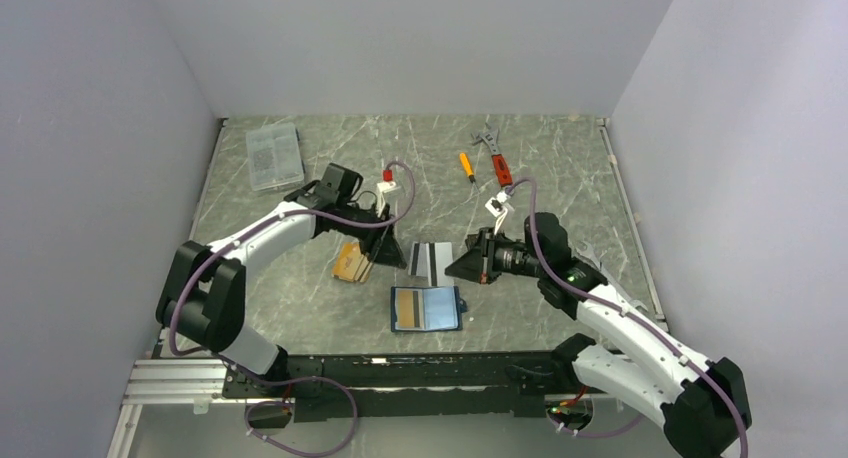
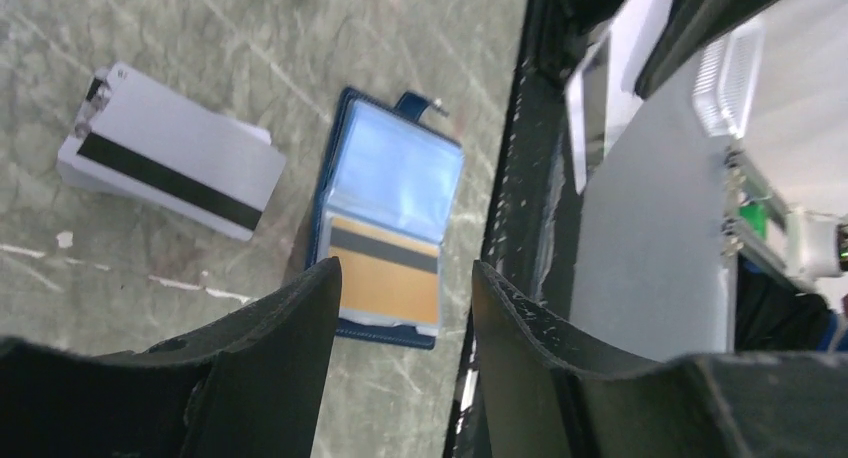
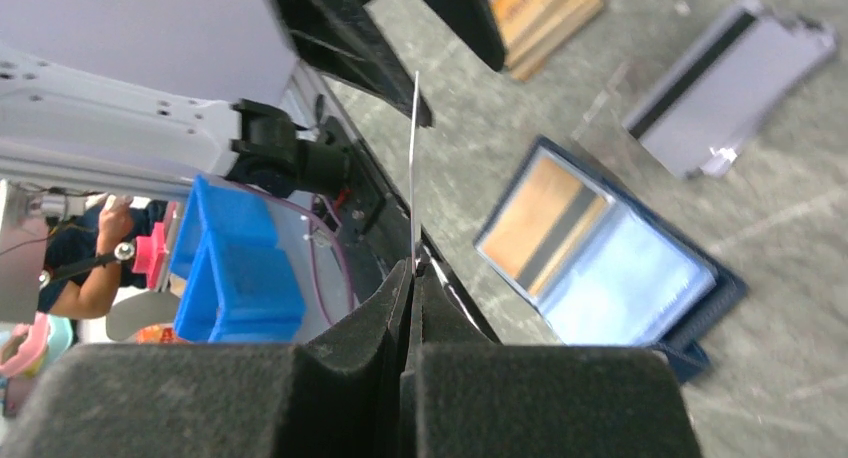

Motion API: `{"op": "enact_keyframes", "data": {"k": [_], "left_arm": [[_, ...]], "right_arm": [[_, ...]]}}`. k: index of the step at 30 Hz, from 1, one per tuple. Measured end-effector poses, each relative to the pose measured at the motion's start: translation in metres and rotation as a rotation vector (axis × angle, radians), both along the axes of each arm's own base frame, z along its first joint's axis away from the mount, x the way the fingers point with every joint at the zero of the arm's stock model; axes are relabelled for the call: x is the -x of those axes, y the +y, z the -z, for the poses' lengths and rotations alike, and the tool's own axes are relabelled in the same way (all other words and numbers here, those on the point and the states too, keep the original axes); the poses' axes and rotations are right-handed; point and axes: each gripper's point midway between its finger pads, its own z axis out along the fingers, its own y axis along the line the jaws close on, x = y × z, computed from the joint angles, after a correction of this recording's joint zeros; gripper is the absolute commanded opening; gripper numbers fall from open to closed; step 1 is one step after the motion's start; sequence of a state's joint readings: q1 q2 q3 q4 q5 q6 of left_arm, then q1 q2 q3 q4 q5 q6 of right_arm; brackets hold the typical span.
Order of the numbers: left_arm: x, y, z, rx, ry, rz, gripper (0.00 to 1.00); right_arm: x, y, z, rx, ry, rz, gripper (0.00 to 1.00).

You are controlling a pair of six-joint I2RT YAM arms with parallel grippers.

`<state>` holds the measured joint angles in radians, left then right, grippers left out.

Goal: Put the credit cards into the card holder
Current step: Insert the credit card into the card holder.

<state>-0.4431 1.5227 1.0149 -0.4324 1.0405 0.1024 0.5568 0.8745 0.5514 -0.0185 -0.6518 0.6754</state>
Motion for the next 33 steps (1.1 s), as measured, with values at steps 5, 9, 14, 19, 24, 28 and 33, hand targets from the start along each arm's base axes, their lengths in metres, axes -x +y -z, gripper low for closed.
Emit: {"op": "enact_keyframes", "data": {"k": [5,9,14,19,24,28,33], "left_arm": [[0.013,0.007,0.033,-0.130,-0.085,0.070,0.58],[0.036,0.009,0.060,-0.234,-0.137,0.160,0.58],[0.052,0.008,0.077,-0.328,-0.225,0.253,0.57],[0.053,0.011,0.090,-0.426,-0.316,0.301,0.56],[0.051,0.015,0.102,-0.507,-0.382,0.328,0.55],[0.051,0.020,0.108,-0.554,-0.408,0.338,0.55],[0.051,0.019,0.114,-0.581,-0.430,0.358,0.54]], "right_arm": [[0.005,-0.013,0.055,0.122,0.136,0.056,0.00],[0.019,-0.029,0.103,0.228,0.264,0.096,0.00],[0.023,-0.039,0.121,0.306,0.298,0.142,0.00],[0.019,-0.045,0.130,0.348,0.302,0.182,0.00],[0.015,-0.049,0.135,0.373,0.298,0.214,0.00],[0.014,-0.048,0.137,0.383,0.297,0.218,0.00],[0.015,-0.044,0.141,0.392,0.299,0.207,0.00]]}}
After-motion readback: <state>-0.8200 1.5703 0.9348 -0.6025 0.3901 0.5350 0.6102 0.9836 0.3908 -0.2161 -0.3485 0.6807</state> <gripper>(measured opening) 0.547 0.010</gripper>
